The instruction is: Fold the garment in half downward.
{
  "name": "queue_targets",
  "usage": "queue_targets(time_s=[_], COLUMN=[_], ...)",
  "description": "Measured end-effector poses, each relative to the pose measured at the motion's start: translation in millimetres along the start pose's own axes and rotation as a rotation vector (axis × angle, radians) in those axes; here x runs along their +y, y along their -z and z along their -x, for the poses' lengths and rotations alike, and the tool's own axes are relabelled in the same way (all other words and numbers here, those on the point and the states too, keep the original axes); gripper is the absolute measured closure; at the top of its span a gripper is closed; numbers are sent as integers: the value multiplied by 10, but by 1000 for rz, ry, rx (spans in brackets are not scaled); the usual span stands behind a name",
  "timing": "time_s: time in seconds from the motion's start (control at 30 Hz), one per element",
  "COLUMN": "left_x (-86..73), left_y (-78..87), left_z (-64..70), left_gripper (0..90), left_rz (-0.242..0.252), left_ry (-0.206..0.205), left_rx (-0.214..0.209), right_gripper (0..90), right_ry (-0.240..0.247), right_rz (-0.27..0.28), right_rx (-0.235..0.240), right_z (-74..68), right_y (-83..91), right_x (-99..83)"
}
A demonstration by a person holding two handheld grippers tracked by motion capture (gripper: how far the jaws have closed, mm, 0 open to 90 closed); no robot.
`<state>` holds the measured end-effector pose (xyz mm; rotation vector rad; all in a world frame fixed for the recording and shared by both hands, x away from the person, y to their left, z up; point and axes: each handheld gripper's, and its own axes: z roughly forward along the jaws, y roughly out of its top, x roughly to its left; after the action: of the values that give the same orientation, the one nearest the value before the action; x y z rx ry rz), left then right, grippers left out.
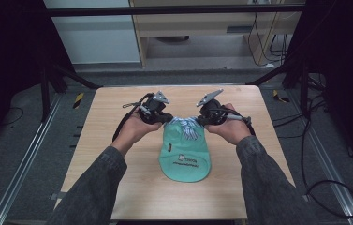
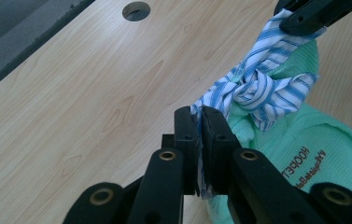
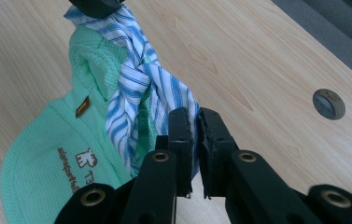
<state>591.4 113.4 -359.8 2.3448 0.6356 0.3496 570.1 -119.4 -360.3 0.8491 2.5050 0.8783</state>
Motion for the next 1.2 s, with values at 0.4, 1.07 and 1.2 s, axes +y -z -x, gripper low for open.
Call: queue_targets(time_s=[0.4, 1.07, 1.2], left_x=[95, 199, 208], left_y=[4, 13, 4], left_z=[-27, -106, -121], left_gripper=[858, 858, 858], left_rz=[-2, 8, 6], left_ry=[-26, -28, -29], left_rx=[17, 47, 48], right_gripper=[842, 843, 843], right_ry=[1, 4, 5], right_rz=[9, 20, 8], right_rx=[-16, -48, -51], right_z=[52, 145, 169], right_y=[14, -21, -49], right_x=[28, 115, 147])
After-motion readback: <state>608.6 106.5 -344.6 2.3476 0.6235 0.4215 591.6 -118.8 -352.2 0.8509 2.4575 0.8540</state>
